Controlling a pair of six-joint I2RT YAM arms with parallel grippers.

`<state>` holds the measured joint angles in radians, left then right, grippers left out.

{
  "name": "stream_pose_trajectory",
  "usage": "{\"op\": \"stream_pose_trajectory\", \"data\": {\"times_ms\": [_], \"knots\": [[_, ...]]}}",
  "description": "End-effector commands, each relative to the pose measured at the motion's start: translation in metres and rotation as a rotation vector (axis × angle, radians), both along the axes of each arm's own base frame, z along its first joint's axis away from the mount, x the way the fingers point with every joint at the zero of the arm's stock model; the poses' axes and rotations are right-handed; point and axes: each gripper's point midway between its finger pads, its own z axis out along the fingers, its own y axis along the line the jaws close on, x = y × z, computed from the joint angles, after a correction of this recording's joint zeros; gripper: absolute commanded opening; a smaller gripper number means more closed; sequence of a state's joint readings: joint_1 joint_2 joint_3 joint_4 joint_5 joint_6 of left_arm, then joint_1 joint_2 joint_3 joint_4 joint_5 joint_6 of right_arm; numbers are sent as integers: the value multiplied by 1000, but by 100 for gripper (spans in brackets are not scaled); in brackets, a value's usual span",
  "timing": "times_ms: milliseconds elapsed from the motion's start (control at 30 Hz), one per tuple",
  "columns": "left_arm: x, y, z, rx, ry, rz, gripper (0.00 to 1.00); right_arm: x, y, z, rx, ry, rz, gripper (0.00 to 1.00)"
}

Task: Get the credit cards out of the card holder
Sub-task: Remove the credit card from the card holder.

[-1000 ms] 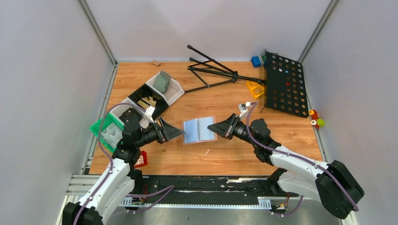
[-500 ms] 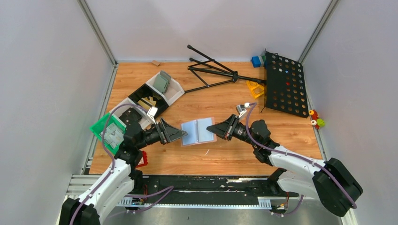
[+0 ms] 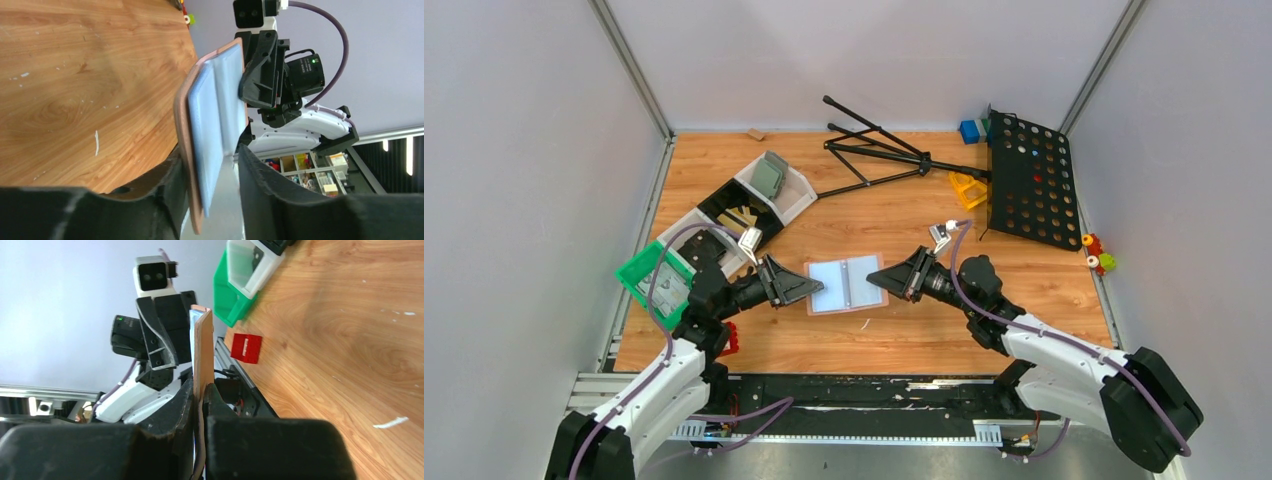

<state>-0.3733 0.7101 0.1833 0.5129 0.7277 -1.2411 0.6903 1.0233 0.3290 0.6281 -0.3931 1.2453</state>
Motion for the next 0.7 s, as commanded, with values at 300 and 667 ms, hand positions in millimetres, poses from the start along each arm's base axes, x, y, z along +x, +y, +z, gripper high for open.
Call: {"op": "stream_pose_trajectory", "data": {"times_ms": [300, 667], "knots": [[6, -10, -25, 110, -38, 5, 12, 6, 1, -14, -151, -83, -3, 0], [14, -15, -81, 270, -3, 33, 0, 6, -1, -79, -342, -20, 11, 25]]}}
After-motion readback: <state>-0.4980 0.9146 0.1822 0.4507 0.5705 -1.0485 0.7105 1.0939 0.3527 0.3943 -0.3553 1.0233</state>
